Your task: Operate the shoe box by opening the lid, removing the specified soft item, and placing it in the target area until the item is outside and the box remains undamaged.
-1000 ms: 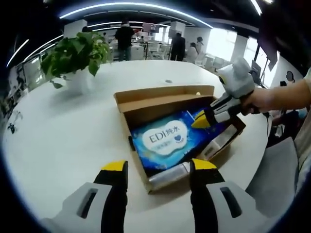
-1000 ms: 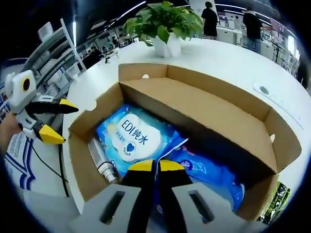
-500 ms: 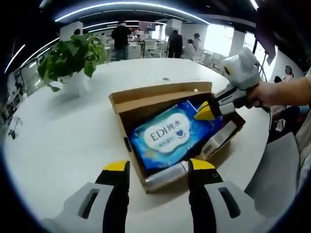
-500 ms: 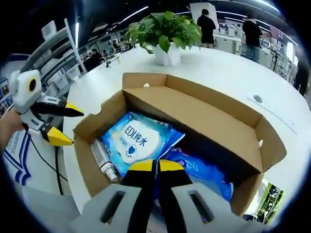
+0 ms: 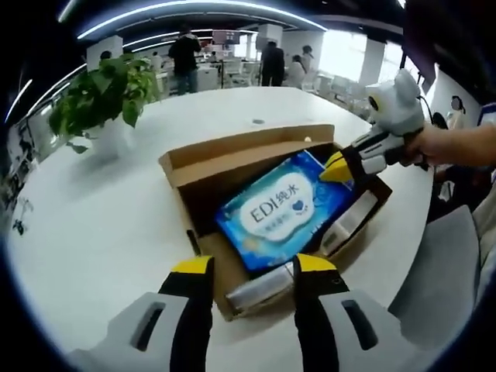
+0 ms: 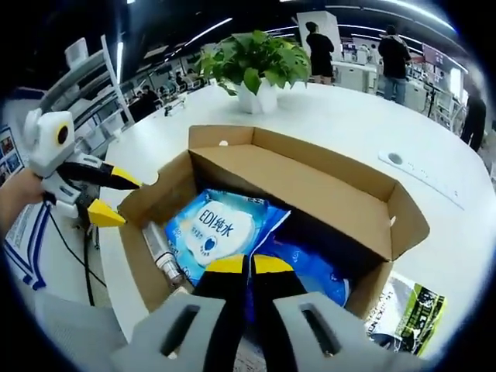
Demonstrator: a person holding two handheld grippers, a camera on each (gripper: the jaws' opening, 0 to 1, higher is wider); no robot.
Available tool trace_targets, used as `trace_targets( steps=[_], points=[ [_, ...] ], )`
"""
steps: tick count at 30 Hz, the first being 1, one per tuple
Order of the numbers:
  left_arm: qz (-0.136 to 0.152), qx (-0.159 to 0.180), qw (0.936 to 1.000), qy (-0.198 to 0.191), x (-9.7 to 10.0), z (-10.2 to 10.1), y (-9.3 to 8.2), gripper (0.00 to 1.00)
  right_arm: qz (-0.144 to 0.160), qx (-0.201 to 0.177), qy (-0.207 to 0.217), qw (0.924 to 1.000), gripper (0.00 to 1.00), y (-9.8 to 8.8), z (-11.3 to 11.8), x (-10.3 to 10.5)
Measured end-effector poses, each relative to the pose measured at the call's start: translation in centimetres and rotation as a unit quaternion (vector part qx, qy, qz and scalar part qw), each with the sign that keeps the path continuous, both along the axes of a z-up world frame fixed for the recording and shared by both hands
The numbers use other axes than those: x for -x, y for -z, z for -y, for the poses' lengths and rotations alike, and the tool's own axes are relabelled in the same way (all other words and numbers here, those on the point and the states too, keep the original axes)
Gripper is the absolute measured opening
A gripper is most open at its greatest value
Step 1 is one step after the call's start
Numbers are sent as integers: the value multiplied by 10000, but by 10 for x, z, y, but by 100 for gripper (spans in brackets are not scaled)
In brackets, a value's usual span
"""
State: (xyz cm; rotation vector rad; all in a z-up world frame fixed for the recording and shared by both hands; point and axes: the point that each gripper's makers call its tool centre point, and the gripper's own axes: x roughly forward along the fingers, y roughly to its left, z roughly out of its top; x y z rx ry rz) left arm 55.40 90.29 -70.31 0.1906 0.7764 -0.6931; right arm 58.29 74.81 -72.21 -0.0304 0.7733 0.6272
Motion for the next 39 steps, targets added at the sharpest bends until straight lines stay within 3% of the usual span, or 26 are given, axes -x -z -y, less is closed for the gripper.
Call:
trace_targets(
  steps=[5,19,30,36,39],
  points=[
    [-213,-133,9997,8,-7,7,8,29,-20,-52,91,9999,0,1,9,2],
    [-702,-546,9953,384,-18,35,43,23,-40,63,222,9997,0,4,30,7],
    [-1150,-304,9923,345,-20,52,54,26,9,280,175,9995,0,11,46,12],
    [-1507,-17,9882,278,-18,64,60,18,-29,238,176,9996,0,13,46,13],
    [-1398,-109,9894,380,-18,65,62,17,-45,193,178,9996,0,13,47,12]
  ],
)
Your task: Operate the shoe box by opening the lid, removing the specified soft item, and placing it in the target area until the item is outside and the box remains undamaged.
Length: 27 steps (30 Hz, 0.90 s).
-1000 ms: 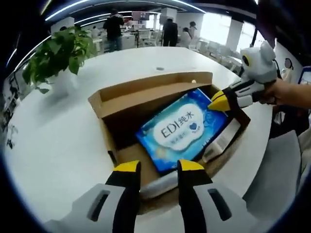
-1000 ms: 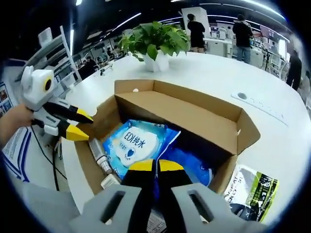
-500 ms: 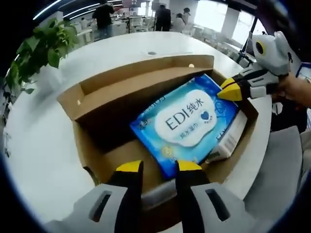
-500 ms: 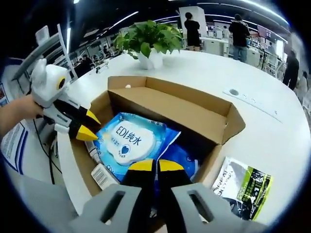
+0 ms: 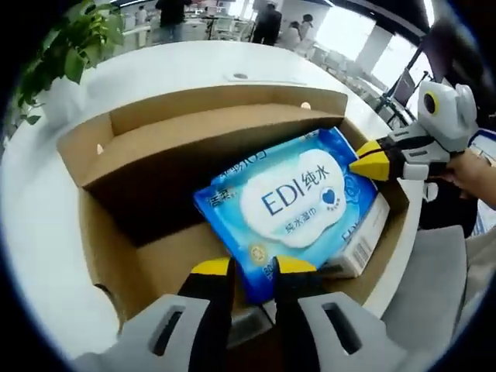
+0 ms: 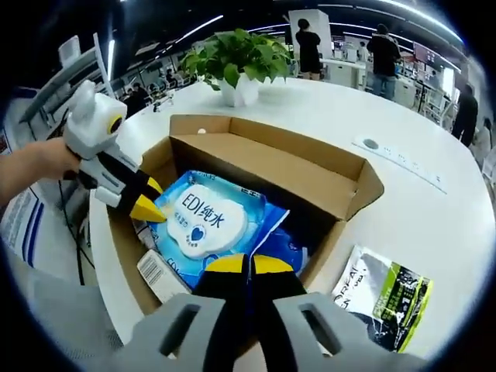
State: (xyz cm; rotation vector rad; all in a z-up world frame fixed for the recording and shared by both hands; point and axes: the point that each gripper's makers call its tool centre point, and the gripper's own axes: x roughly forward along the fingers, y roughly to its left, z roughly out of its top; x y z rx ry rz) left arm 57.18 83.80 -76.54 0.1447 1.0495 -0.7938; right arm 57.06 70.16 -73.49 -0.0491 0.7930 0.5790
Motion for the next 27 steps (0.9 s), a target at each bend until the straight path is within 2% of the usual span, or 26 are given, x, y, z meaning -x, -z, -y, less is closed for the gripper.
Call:
trace_targets(
  steps=[4,6,8,11,18,27],
  points=[
    [55,3,9999,-93,-2,-1,-2,6,-6,-42,22,10000,0,0,1,2],
    [77,14,9998,-159,-4,-5,-3,2,-43,-180,94,9998,0,-2,0,1],
    [55,80,9998,-177,-4,-5,-4,1,-131,-318,186,9992,0,-4,1,1],
    [15,164,9995,-270,-5,-5,-7,0,-120,-334,199,9992,0,-6,2,1],
    [157,137,9995,-230,-5,-2,-18,0,-111,-512,311,9981,0,-16,5,2],
    [300,213,9988,-310,-4,1,-38,0,-26,-852,480,9952,0,-37,8,2]
  ],
)
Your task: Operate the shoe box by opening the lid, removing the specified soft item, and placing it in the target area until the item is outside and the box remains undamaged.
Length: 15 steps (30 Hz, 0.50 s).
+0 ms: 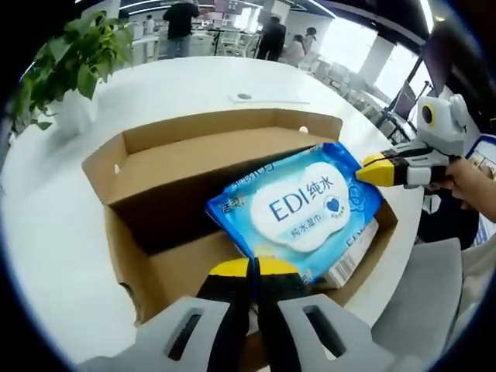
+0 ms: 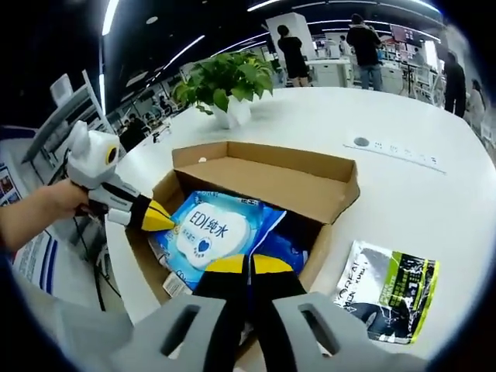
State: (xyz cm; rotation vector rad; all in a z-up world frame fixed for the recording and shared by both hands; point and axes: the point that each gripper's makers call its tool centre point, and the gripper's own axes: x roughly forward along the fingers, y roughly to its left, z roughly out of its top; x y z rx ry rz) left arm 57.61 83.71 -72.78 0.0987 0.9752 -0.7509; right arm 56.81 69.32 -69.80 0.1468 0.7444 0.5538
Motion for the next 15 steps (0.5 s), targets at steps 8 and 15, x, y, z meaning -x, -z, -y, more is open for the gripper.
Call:
trace_targets(
  steps=[8,15],
  points=[
    [56,40,10000,-71,7,2,-14,0,91,-106,8,9999,0,-14,1,5],
    [195,58,9998,-66,12,9,-31,0,119,-277,92,9995,0,-27,10,9]
  ],
)
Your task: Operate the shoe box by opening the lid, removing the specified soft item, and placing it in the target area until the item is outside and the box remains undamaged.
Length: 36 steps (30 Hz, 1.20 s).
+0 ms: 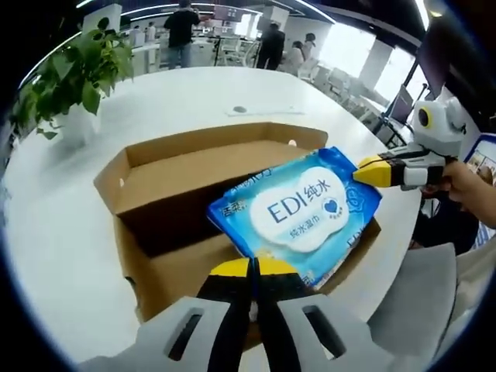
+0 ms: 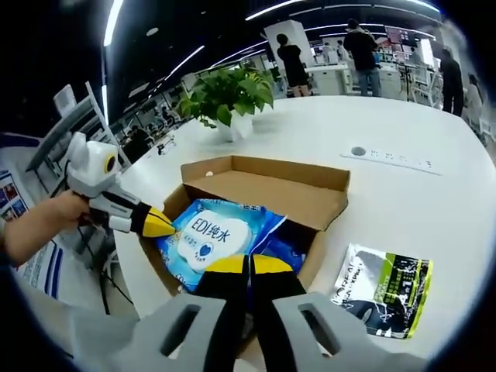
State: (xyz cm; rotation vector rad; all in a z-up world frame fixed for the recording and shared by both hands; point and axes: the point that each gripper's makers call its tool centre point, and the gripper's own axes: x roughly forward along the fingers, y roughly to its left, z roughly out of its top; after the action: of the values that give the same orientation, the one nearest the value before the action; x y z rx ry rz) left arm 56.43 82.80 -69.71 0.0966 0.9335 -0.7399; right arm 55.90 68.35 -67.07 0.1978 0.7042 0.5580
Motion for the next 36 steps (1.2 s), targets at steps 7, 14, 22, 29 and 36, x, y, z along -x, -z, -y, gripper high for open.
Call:
trace_targets(
  steps=[7,14,22,29,36],
  points=[
    [94,52,9999,11,4,14,-15,0,57,-2,30,10000,0,-11,12,5],
    [172,98,9998,98,9,32,-28,0,6,-106,213,9997,0,-18,32,10],
    [194,104,9994,273,14,51,-33,0,7,-152,332,9993,0,-23,48,14],
    [236,165,9989,378,13,73,-36,0,-21,-170,498,9986,0,-22,70,18],
    [263,194,9981,532,14,97,-37,0,-56,-187,706,9973,0,-21,95,23]
  ],
)
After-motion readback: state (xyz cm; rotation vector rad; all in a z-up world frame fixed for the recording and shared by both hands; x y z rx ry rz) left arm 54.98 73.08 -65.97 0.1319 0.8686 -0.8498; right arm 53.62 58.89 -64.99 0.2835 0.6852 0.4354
